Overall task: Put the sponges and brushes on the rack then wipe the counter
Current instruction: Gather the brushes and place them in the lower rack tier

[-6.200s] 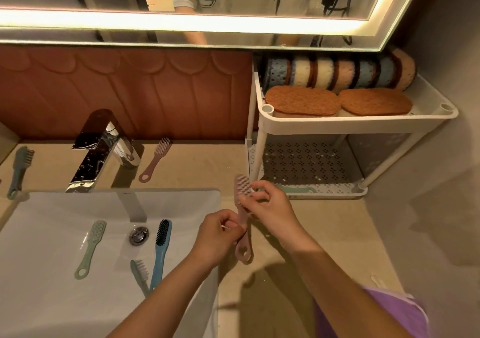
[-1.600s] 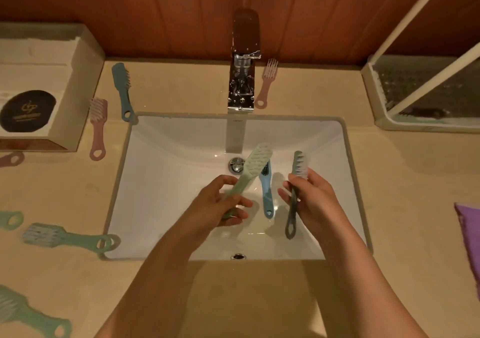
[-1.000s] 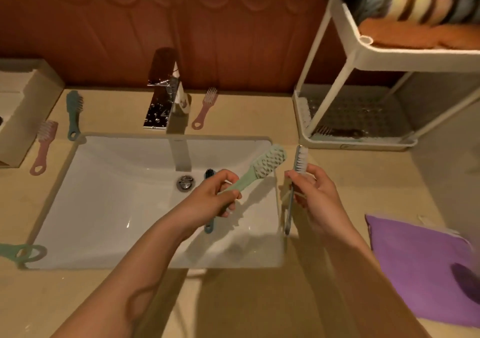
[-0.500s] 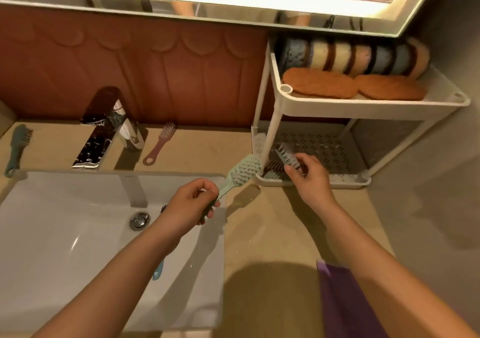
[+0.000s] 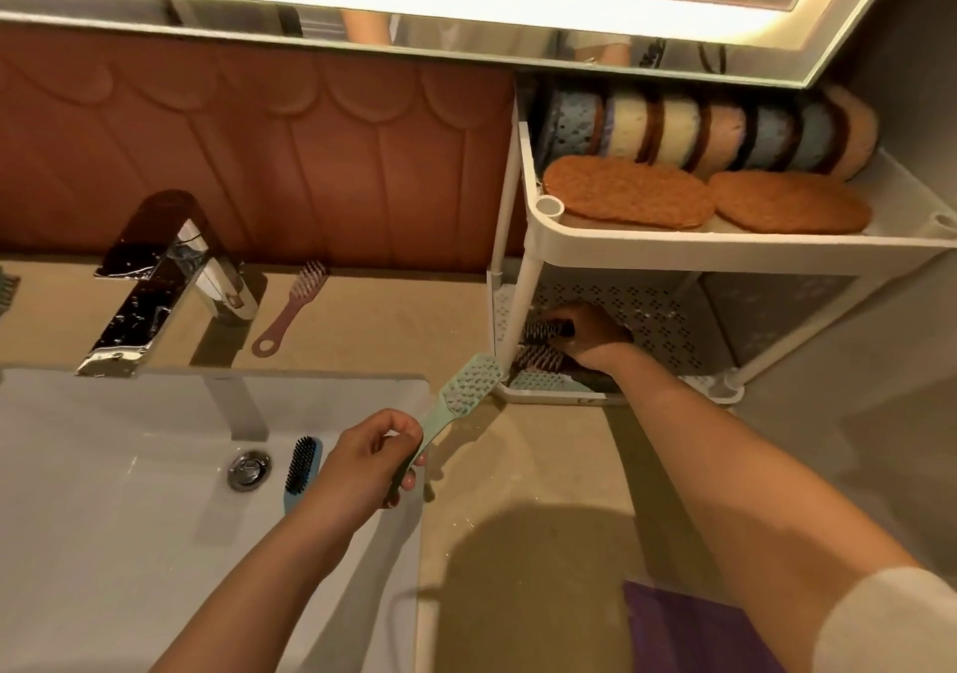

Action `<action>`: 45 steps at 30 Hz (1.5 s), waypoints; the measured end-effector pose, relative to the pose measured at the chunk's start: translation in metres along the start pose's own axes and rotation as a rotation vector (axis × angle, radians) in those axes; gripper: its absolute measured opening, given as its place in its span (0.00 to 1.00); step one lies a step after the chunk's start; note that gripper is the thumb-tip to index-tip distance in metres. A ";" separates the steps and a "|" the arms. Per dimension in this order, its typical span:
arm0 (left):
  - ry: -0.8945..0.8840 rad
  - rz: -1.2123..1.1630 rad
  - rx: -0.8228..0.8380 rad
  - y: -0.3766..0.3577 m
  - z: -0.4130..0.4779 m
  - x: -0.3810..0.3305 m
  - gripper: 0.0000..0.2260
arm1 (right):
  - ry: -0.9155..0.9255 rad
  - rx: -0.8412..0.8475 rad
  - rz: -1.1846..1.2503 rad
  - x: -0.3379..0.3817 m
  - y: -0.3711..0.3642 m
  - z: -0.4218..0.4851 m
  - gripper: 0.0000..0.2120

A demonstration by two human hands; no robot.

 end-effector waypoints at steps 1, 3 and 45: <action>0.007 -0.001 0.002 -0.001 0.001 0.001 0.08 | 0.008 0.008 0.018 -0.001 -0.001 0.003 0.17; 0.022 0.000 0.001 -0.001 0.002 0.003 0.08 | 0.011 0.016 0.053 -0.002 -0.002 0.008 0.17; -0.411 0.753 0.085 -0.056 0.034 -0.014 0.05 | 0.009 -0.480 1.299 0.037 -0.082 -0.119 0.11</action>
Point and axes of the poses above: each hand's wrist, its own z-axis towards the middle knuckle, its own y-axis out of the back of the hand, x = y × z, the point moved 3 cm from there along z, towards the middle knuckle, and after that the axes turned 14 degrees about x, right-handed, at the moved point
